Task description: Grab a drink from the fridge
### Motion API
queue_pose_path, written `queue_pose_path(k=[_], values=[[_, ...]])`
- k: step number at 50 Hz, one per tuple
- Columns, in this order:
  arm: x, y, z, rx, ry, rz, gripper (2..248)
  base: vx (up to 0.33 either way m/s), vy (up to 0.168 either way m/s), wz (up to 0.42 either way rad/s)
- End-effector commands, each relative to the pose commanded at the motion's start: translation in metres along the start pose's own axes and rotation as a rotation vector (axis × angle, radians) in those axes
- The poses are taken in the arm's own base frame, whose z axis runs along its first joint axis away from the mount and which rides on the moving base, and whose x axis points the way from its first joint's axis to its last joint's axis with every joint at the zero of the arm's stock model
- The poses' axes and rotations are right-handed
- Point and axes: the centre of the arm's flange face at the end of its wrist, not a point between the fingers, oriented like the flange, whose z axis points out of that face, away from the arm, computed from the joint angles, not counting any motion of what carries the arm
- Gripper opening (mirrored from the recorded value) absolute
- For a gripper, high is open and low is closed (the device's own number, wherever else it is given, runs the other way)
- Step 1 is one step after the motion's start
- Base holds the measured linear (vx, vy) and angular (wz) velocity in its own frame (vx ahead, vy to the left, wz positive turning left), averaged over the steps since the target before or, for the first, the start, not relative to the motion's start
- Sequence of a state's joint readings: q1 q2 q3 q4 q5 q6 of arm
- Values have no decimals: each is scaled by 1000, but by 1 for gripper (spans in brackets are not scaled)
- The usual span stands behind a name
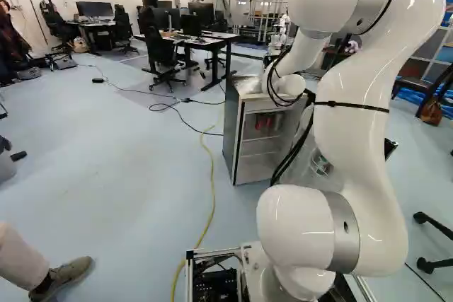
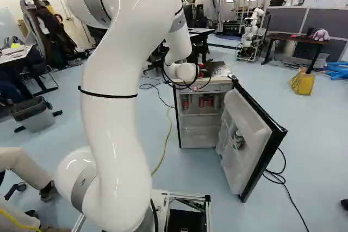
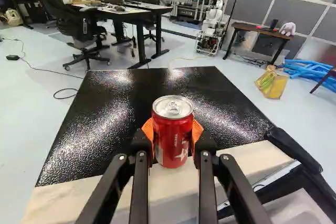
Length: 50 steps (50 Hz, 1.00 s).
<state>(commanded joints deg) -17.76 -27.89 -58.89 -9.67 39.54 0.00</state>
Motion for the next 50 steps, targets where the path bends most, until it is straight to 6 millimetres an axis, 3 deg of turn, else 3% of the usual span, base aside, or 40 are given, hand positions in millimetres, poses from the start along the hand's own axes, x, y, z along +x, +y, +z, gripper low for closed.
queue_pose_path(k=[14,15,19,20,24,25,29,30,35,36,50], values=[[0,0,0,0,0,0,95,0,0,0],[0,0,0,0,0,0,125,0,0,0],[0,0,0,0,0,0,125,0,0,0],[0,0,0,0,0,0,159,0,0,0],[0,0,0,0,0,0,159,0,0,0],[0,0,0,0,0,0,194,0,0,0],[0,0,-1,0,-1,0,194,0,0,0],[-1,0,-2,0,-1,0,230,0,0,0],[-2,0,-8,-1,-5,1,230,0,0,0],[-2,0,-9,-2,-7,2,247,0,0,0],[-8,-1,-36,-3,-23,5,247,0,0,0]])
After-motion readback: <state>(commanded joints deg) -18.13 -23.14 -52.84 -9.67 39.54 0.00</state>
